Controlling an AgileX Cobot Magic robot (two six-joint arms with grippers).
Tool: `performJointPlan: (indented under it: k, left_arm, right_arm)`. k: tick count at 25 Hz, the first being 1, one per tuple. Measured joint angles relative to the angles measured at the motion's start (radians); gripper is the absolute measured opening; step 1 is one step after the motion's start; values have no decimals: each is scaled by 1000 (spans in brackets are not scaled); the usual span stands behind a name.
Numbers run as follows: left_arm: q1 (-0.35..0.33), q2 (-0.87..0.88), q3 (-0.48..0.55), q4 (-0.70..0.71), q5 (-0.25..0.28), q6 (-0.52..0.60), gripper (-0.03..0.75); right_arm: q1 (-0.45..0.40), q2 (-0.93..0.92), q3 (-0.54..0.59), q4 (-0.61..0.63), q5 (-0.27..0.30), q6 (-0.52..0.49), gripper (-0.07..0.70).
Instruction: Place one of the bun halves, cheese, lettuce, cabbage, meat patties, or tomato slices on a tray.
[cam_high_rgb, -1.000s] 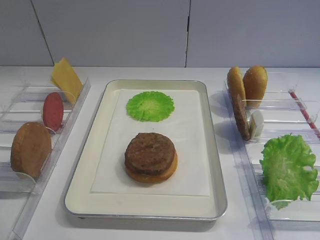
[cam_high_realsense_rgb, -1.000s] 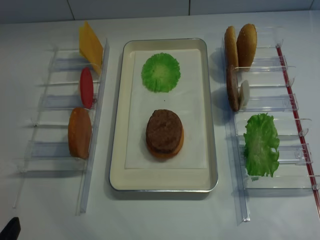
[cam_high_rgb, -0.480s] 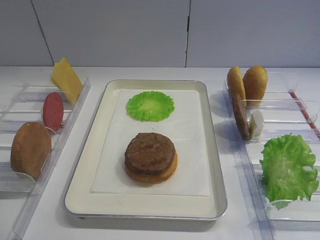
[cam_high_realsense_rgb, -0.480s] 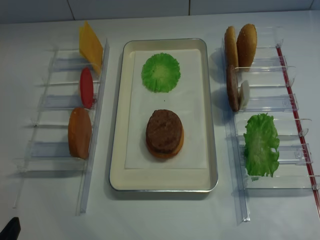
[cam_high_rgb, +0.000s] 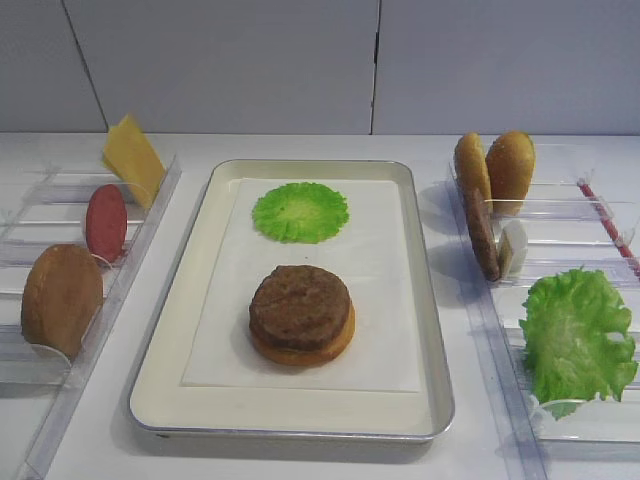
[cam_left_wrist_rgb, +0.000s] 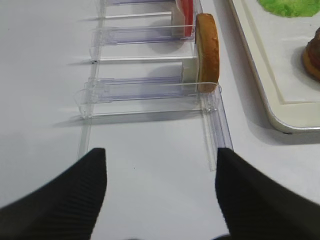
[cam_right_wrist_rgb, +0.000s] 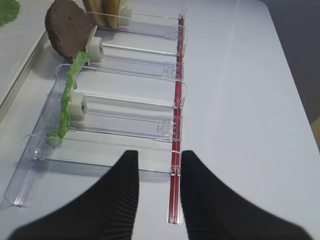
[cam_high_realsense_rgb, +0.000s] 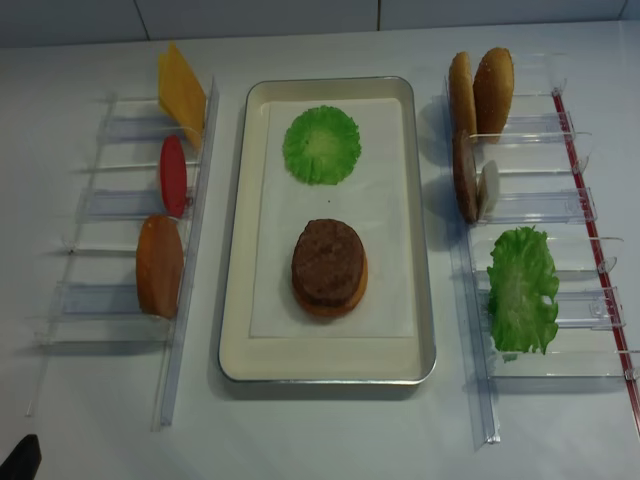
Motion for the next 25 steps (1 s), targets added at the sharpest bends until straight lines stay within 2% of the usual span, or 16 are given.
performJointPlan:
  k: [15, 25]
  left_arm:
    - [0, 0, 0, 0, 0, 0, 468]
    - [0, 0, 0, 0, 0, 0, 468]
  right_arm:
    - [0, 0, 0, 0, 0, -2, 13]
    - [0, 0, 0, 0, 0, -2, 0]
